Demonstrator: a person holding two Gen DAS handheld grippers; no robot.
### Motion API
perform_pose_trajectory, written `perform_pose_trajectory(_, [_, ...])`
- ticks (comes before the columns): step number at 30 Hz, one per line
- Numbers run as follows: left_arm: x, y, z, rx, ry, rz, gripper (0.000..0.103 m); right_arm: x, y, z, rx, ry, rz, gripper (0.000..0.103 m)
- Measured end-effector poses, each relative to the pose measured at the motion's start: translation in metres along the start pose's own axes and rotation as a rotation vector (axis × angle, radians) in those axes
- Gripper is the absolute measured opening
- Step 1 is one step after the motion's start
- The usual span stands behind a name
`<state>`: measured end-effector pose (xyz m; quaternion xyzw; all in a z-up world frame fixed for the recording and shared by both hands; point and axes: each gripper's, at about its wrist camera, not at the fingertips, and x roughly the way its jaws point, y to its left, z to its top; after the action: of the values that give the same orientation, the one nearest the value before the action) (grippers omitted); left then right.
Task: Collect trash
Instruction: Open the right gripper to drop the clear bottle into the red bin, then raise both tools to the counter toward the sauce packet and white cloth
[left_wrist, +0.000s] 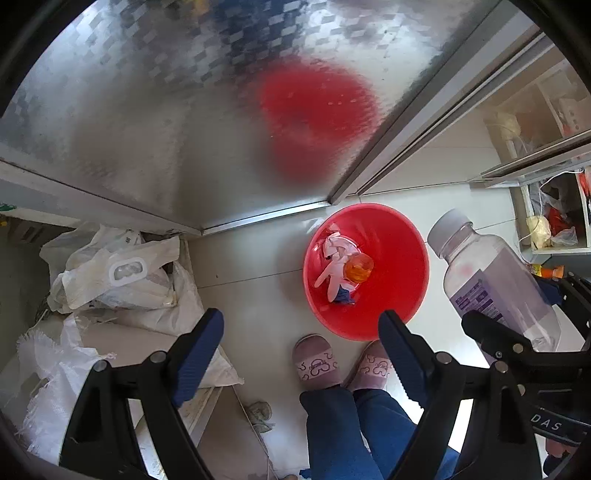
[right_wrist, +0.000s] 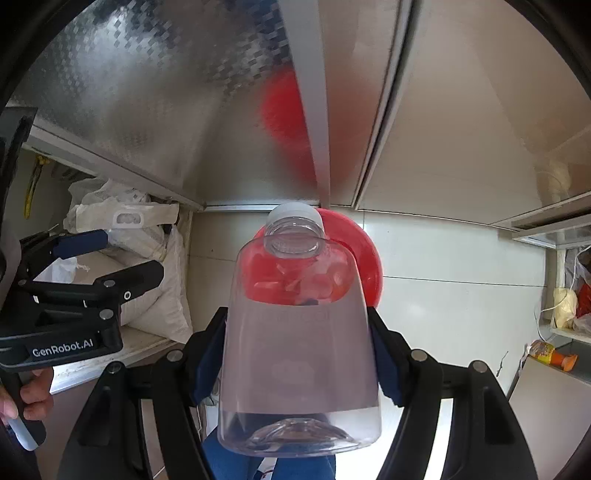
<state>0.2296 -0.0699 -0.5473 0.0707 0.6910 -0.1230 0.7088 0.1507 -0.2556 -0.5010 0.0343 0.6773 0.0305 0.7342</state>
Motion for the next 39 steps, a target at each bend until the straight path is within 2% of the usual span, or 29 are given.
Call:
perform_pose_trajectory(10, [-0.016,0.003,-0.005,0.001,-0.021,0.013,0.084,-0.012,0.006,-0.002,-0.026,0.003,0.008,0.070])
perform_pose_trajectory(12, [-0.024,0.002,-0.006,0.003,-0.031,0.008,0.084,-0.020,0.007,-0.003,-0.030,-0.014,0.013,0.080])
perform_pose_trajectory(20, [-0.072,-0.008,-0.019,0.006,-0.074,0.016,0.084,-0.065,0.009,-0.010,-0.067,-0.047,0.013,0.080])
perform_pose_trajectory(23, [-0.109,-0.017,-0.024,0.012,-0.106,0.010,0.084,-0.101,0.007,-0.013,-0.062,-0.065,0.027,0.080])
perform_pose_trajectory(28, [-0.185,-0.035,-0.034,0.035,-0.169,0.014,0.084,-0.186,0.006,-0.018,-0.056,-0.140,0.019,0.081])
perform_pose_trajectory(31, [-0.237,-0.044,-0.039,0.039,-0.215,-0.003,0.084,-0.238,0.008,-0.021,-0.063,-0.192,-0.003,0.081])
perform_pose_trajectory(34, [-0.283,-0.053,-0.045,0.045,-0.264,0.011,0.084,-0.288,0.013,-0.025,-0.082,-0.246,-0.037,0.081])
perform_pose_trajectory(39, [-0.351,-0.061,-0.052,0.029,-0.336,0.034,0.085,-0.349,0.024,-0.029,-0.106,-0.331,-0.096,0.086])
